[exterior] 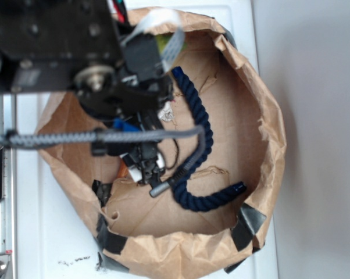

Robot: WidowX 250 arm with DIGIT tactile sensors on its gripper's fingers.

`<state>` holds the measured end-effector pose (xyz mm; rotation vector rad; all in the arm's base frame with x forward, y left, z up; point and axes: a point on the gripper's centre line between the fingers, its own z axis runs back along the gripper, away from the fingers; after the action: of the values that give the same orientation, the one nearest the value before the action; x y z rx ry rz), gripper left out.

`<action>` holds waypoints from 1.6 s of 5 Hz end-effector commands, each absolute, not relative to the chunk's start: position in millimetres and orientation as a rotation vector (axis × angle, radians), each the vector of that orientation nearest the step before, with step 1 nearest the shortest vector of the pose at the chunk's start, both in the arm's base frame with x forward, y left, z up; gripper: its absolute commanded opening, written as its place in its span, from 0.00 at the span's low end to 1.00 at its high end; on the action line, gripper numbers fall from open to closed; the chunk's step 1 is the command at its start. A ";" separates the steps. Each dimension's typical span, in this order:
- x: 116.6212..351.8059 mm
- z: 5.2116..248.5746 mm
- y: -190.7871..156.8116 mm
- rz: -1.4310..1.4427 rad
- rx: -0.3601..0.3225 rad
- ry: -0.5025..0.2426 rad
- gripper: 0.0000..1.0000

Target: Grab the shell.

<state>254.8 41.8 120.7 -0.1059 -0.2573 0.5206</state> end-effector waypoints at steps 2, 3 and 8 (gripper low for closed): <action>281.1 94.0 64.4 0.603 -0.056 -0.323 1.00; 282.2 87.5 65.4 0.695 -0.058 -0.317 1.00; 271.5 45.6 52.0 0.787 0.085 -0.386 1.00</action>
<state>262.6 45.0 33.1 0.0955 -0.3537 0.7964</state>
